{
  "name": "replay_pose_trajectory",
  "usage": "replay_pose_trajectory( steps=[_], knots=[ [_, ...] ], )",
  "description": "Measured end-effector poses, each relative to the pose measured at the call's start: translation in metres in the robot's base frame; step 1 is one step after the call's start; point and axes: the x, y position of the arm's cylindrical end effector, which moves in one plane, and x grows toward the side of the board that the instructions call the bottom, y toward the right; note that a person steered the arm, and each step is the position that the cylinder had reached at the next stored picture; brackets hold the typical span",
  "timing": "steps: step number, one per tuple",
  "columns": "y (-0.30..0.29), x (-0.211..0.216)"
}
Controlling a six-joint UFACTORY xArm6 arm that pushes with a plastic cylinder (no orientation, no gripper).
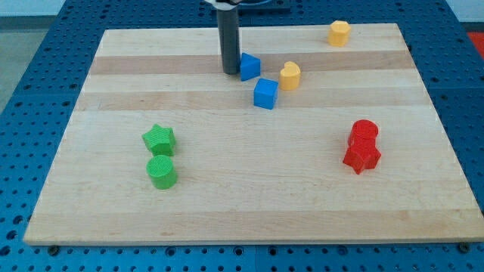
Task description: Slide the blue triangle towards the left of the yellow hexagon
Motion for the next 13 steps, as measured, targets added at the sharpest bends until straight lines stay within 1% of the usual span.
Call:
replay_pose_trajectory(
  steps=[1,2,3,4,5,6,7,8,11,13],
  knots=[
    [0.005,0.0],
    [0.003,0.018],
    [-0.002,0.026],
    [0.007,0.025],
    [0.039,0.017],
    [0.058,-0.002],
    [0.062,-0.022],
    [0.062,-0.031],
    [0.027,-0.068],
    [0.023,-0.072]
  ],
)
